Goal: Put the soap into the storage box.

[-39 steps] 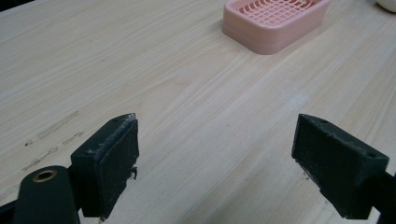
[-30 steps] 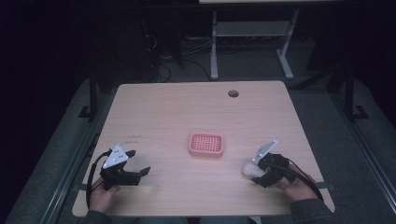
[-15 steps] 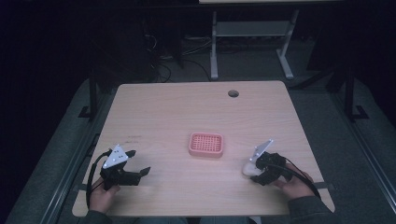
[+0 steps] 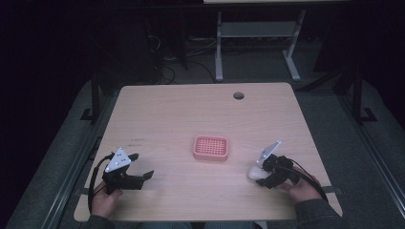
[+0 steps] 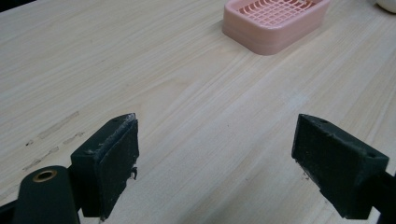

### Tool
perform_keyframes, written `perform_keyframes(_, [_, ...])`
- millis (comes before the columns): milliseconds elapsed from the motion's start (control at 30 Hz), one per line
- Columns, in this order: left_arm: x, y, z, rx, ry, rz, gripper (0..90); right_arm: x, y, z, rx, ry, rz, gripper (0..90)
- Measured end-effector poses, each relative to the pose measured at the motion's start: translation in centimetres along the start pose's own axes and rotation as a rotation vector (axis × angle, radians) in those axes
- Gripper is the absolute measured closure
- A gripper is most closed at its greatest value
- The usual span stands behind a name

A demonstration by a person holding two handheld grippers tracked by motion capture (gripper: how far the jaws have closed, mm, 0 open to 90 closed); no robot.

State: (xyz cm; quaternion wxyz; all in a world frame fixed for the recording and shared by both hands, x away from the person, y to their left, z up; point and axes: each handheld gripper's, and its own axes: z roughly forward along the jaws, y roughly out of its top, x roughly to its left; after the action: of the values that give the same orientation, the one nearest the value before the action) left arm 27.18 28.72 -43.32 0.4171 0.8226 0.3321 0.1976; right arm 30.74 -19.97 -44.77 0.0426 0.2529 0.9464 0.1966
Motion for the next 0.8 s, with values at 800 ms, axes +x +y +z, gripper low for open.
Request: perform_keyframes(800, [0.04, 0.0, 0.01, 0.002, 0.001, 0.003, 14.5, 0.16, -0.28, -0.24, 0.004, -0.016, 0.015, 48.8])
